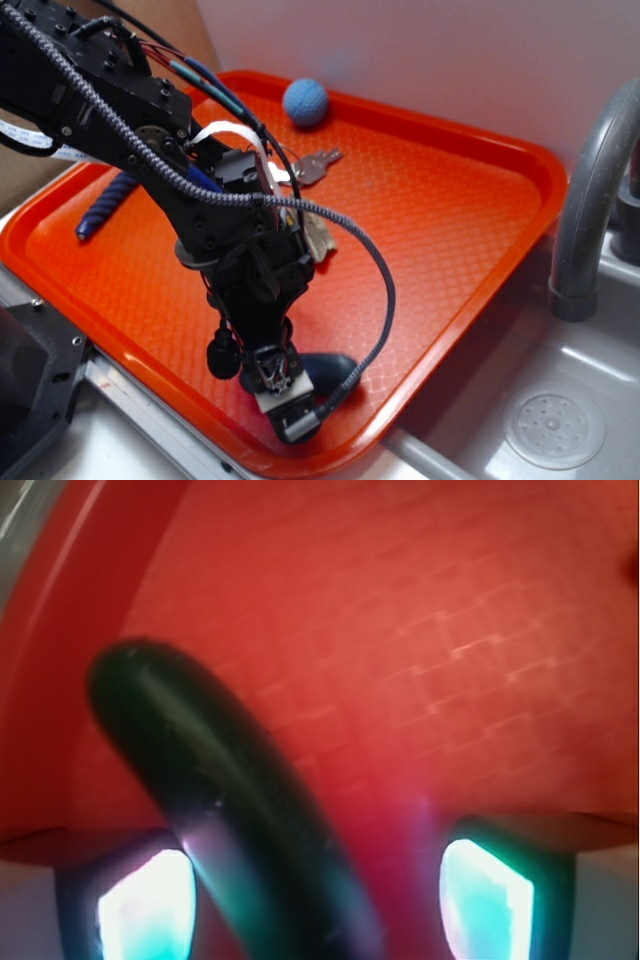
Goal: Grab the plastic pickle.
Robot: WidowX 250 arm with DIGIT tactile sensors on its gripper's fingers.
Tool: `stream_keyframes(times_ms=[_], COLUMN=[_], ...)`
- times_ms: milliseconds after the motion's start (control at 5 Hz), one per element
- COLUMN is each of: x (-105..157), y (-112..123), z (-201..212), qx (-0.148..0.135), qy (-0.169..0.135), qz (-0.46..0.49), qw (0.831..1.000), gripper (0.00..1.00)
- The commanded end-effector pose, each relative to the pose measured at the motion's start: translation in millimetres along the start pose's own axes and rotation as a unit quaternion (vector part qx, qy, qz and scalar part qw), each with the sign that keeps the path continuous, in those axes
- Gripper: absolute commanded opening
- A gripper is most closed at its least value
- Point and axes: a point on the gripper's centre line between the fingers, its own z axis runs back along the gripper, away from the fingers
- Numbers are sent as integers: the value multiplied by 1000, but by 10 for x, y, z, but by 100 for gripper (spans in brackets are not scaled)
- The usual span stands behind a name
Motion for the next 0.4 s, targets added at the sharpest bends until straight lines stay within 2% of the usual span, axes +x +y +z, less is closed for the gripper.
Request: stream_keyframes(times_ms=[0, 200], x=[230, 200], y=[-144, -199], z=[-148, -184], qx=[23, 59], qy=[55, 47], qz=[-161, -170], qw=[985, 983], gripper=[100, 0])
